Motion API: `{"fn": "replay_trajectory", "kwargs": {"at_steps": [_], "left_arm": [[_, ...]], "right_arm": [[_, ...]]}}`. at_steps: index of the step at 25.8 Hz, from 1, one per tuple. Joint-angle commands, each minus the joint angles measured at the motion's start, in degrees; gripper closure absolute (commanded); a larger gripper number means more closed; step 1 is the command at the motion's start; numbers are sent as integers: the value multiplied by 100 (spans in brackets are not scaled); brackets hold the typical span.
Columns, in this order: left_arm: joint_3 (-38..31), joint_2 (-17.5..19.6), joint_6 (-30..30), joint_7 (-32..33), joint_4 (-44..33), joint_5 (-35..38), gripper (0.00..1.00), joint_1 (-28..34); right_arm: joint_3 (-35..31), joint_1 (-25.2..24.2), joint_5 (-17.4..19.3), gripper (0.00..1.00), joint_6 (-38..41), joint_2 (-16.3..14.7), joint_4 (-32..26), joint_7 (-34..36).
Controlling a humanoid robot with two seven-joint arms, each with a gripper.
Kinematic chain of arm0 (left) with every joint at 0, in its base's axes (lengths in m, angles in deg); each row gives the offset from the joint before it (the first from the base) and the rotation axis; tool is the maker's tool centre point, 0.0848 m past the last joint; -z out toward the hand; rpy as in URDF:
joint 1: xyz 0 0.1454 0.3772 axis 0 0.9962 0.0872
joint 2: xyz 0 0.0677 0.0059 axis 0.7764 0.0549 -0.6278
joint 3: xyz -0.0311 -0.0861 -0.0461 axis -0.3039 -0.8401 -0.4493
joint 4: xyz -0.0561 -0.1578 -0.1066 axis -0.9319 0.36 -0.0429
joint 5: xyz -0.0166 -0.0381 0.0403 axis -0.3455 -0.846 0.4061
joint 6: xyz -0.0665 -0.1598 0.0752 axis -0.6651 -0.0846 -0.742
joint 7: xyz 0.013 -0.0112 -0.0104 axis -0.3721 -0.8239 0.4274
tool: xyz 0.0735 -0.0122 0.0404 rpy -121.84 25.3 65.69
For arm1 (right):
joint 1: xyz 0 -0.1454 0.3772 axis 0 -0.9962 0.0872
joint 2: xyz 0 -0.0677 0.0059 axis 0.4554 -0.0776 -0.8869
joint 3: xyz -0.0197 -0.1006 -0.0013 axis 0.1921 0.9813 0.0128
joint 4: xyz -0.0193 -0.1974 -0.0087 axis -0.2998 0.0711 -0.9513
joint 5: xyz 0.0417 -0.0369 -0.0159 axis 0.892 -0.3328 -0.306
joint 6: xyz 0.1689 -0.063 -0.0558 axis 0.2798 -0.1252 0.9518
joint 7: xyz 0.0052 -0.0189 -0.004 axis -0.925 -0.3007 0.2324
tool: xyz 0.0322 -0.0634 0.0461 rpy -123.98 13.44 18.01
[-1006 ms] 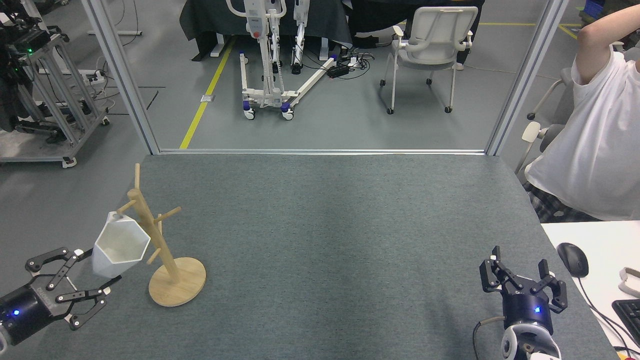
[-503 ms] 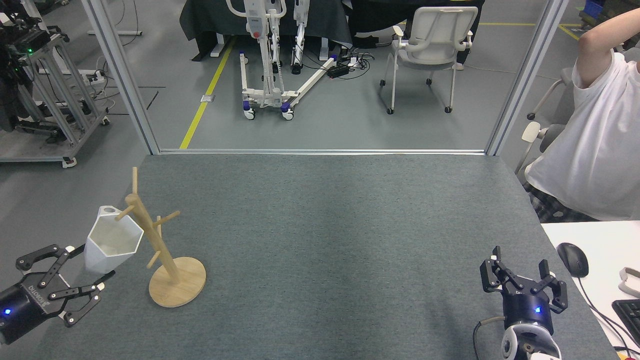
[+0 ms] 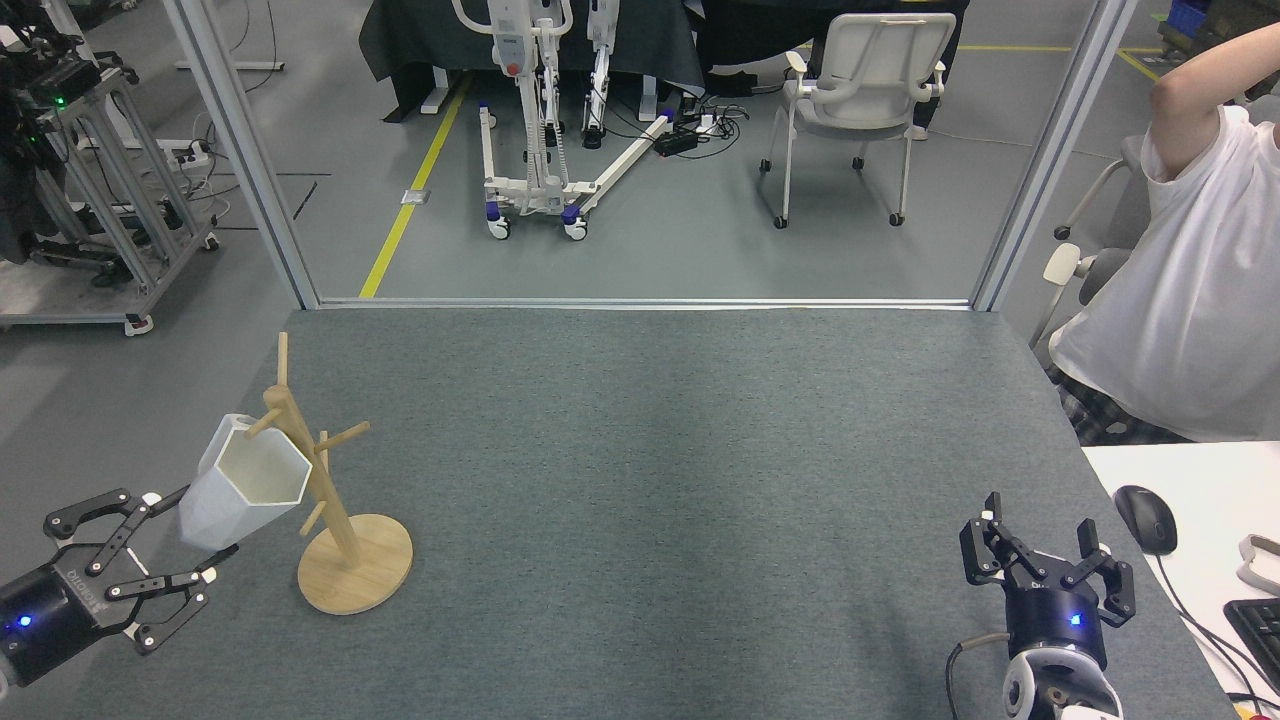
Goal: Hang cup on storage rack
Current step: 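Push the cup handle onto a peg of the wooden stand, then open the left gripper and release the cup on the stand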
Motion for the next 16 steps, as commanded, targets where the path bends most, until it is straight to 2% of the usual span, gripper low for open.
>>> {"fn": "replay_trajectory", "kwargs": {"at_steps": [1, 2, 4, 12, 16], "left_arm": [[-2, -78, 273, 16, -33, -9, 17, -15], [-2, -148, 510, 16, -33, -18, 1, -15], [15, -271, 853, 16, -24, -18, 1, 38], [15, -288, 862, -11, 90, -27, 1, 126], [-134, -412, 941, -11, 574, -115, 1, 100]], "right_arm": [[0, -4, 0, 1, -1, 0, 0, 20], [0, -4, 0, 1, 7, 0, 0, 11], [0, -4, 0, 1, -1, 0, 0, 11], [-9, -22, 0, 1, -1, 0, 0, 11], [0, -22, 0, 1, 7, 0, 0, 11]]}}
